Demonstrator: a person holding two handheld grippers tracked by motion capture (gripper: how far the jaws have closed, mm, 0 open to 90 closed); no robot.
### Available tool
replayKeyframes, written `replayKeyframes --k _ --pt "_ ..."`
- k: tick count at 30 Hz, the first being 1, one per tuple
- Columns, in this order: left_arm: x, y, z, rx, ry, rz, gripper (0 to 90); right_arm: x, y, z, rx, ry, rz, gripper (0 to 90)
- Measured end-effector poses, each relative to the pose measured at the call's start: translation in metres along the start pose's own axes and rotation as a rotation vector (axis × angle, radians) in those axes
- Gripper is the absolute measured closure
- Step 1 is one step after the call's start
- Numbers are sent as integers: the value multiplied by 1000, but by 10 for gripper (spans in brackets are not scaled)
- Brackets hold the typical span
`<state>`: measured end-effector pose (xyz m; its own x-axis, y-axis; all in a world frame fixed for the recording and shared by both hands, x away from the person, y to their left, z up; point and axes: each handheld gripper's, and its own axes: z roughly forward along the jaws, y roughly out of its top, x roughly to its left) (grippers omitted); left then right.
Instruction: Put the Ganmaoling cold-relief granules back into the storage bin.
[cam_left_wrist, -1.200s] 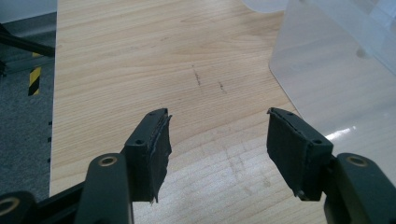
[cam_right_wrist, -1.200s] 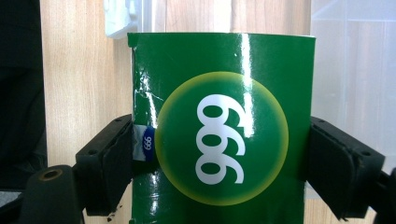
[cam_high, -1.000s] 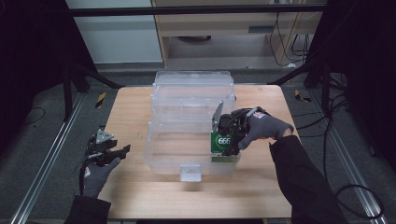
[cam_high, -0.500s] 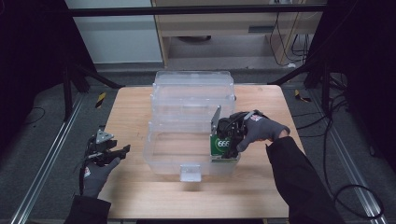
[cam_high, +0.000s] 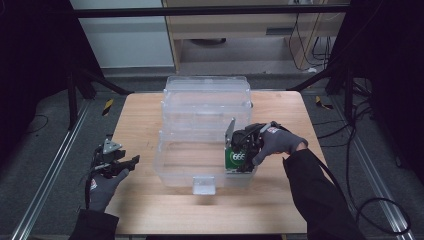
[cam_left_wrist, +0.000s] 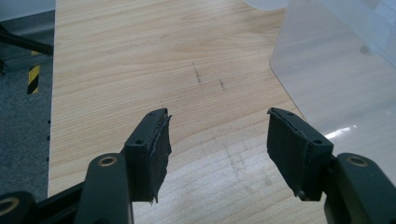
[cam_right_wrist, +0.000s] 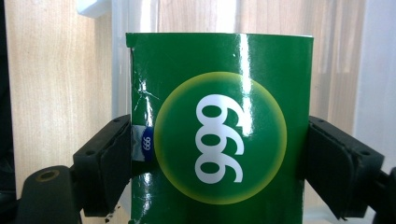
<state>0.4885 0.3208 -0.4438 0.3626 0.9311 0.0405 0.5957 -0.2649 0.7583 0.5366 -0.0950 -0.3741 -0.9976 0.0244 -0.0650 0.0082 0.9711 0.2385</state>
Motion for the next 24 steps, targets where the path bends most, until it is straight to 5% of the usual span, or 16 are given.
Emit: replayKeyframes --k 24 --pt "-1 0 1 6 -2 5 384 2 -7 3 -76 -20 25 138"
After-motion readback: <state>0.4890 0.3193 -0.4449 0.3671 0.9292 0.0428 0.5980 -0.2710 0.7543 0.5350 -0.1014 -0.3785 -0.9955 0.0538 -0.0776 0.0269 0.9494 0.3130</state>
